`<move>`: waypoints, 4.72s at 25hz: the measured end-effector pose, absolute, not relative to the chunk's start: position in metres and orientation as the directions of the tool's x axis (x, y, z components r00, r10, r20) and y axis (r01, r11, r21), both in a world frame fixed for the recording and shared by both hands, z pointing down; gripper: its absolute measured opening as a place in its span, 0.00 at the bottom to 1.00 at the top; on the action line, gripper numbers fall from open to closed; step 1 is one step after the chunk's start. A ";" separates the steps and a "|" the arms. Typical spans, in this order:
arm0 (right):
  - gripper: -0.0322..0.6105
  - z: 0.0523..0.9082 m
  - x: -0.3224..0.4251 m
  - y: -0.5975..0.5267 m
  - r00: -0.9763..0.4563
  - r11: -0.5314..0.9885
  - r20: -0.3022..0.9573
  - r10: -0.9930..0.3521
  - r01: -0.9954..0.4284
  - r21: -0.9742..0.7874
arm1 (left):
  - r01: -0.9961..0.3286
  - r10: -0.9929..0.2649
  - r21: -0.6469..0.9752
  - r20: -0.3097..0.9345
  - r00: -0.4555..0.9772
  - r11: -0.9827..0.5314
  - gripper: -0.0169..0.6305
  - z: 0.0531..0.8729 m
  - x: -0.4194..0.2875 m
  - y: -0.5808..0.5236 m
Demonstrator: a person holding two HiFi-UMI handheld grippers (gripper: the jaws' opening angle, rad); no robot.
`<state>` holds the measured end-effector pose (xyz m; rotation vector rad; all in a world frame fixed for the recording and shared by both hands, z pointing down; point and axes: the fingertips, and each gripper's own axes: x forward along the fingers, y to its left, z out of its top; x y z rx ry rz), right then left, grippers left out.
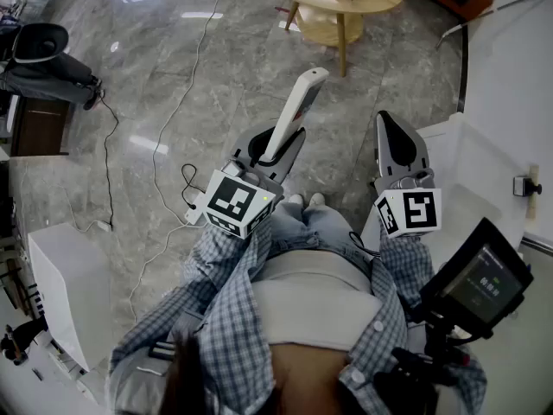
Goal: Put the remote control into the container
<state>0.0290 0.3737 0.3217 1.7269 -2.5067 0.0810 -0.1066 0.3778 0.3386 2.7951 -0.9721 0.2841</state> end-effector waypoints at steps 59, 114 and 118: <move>0.06 0.325 0.076 0.308 -0.216 0.222 0.137 -0.967 -0.975 0.027 | -0.647 -0.618 0.132 0.201 0.760 -0.751 0.17 0.333 -0.099 0.293; 0.06 0.329 0.139 0.103 -0.273 0.280 0.150 -0.950 -0.959 0.030 | -0.702 -0.664 0.205 0.229 0.712 -0.682 0.17 0.349 -0.039 0.101; 0.06 0.331 0.158 0.090 -0.265 0.272 0.146 -0.953 -0.962 0.030 | -0.702 -0.664 0.198 0.227 0.712 -0.685 0.17 0.344 -0.020 0.084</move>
